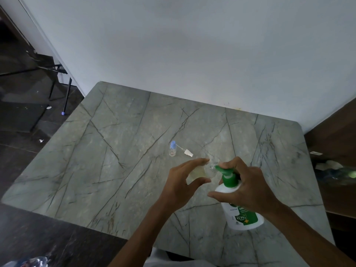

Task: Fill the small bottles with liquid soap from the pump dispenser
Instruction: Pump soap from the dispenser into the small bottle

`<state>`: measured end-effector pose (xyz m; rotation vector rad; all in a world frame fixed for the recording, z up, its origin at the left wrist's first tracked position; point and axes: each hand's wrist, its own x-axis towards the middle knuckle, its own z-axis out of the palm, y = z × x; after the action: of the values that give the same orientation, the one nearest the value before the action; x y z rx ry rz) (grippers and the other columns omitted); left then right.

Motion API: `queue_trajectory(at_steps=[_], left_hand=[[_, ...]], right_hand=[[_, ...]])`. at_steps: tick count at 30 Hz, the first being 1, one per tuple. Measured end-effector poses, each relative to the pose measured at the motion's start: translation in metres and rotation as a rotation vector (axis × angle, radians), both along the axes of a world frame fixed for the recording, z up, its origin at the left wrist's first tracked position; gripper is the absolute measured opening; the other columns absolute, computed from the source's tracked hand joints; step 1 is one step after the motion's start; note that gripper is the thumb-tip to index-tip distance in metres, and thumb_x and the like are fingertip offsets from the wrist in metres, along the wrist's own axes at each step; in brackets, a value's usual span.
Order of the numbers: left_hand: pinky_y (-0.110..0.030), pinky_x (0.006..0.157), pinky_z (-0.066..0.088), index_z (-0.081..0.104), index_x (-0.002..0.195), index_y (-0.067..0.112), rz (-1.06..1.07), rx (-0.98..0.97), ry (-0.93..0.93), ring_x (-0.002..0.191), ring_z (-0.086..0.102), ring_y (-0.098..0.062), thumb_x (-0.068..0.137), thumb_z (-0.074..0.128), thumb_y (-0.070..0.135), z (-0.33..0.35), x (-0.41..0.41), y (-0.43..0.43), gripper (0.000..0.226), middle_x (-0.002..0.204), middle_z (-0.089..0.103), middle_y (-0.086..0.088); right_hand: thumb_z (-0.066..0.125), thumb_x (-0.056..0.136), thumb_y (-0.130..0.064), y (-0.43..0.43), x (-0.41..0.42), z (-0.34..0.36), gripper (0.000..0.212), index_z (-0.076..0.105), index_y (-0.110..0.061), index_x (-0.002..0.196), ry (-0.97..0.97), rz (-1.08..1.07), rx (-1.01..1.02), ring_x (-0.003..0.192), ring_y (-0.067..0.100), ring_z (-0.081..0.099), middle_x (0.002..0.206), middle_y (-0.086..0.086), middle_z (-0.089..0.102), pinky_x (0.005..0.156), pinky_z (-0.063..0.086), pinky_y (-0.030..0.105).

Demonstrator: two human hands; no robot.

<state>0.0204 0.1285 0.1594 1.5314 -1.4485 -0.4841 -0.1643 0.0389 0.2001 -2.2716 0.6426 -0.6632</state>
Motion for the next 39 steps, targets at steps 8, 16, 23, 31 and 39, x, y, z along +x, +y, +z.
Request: queue_trajectory(at_steps=[8, 16, 23, 31, 39], left_hand=[[-0.006, 0.087, 0.044, 0.06, 0.126, 0.026, 0.015, 0.008, 0.006, 0.106, 0.054, 0.015, 0.08, 0.071, 0.038, 0.0006, 0.0012, 0.0008, 0.05, 0.119, 0.059, 0.021], [-0.008, 0.09, 0.043, 0.06, 0.126, 0.023, 0.009, 0.002, -0.008, 0.108, 0.054, 0.014, 0.079, 0.076, 0.03, 0.0014, 0.0023, -0.0005, 0.05, 0.12, 0.06, 0.019], [-0.01, 0.092, 0.044, 0.061, 0.126, 0.021, -0.003, -0.006, -0.002, 0.111, 0.057, 0.007, 0.078, 0.078, 0.027, 0.0022, 0.0021, 0.0002, 0.051, 0.12, 0.061, 0.016], [-0.006, 0.09, 0.042, 0.06, 0.126, 0.023, -0.02, 0.015, -0.003, 0.109, 0.052, 0.016, 0.081, 0.066, 0.043, -0.0005, -0.0011, 0.0041, 0.05, 0.121, 0.059, 0.019], [-0.005, 0.089, 0.043, 0.061, 0.126, 0.022, 0.005, 0.015, 0.004, 0.106, 0.055, 0.015, 0.081, 0.063, 0.048, 0.0001, 0.0008, 0.0037, 0.052, 0.119, 0.059, 0.021]], right_hand=[[0.082, 0.062, -0.055, -0.0002, 0.0016, -0.0002, 0.068, 0.047, -0.029, 0.115, -0.008, 0.014, 0.005, 0.079, -0.002, 0.067, 0.089, -0.023, 0.063, 0.066, 0.054, 0.011], [0.085, 0.061, -0.05, 0.0026, -0.002, -0.0061, 0.076, 0.042, -0.033, 0.121, -0.014, 0.014, 0.063, 0.079, -0.001, 0.068, 0.09, -0.017, 0.065, 0.069, 0.055, 0.012], [0.085, 0.061, -0.05, 0.0041, -0.0006, -0.006, 0.073, 0.042, -0.032, 0.118, -0.024, 0.003, 0.037, 0.078, -0.002, 0.068, 0.088, -0.018, 0.065, 0.068, 0.056, 0.012], [0.077, 0.065, -0.06, 0.0075, 0.001, -0.0012, 0.06, 0.047, -0.028, 0.105, -0.024, -0.012, -0.007, 0.079, -0.005, 0.065, 0.086, -0.026, 0.058, 0.065, 0.049, 0.004], [0.085, 0.061, -0.05, 0.008, -0.0002, -0.0018, 0.073, 0.045, -0.03, 0.119, -0.03, 0.008, 0.051, 0.08, -0.002, 0.068, 0.087, -0.021, 0.064, 0.069, 0.053, 0.009]])
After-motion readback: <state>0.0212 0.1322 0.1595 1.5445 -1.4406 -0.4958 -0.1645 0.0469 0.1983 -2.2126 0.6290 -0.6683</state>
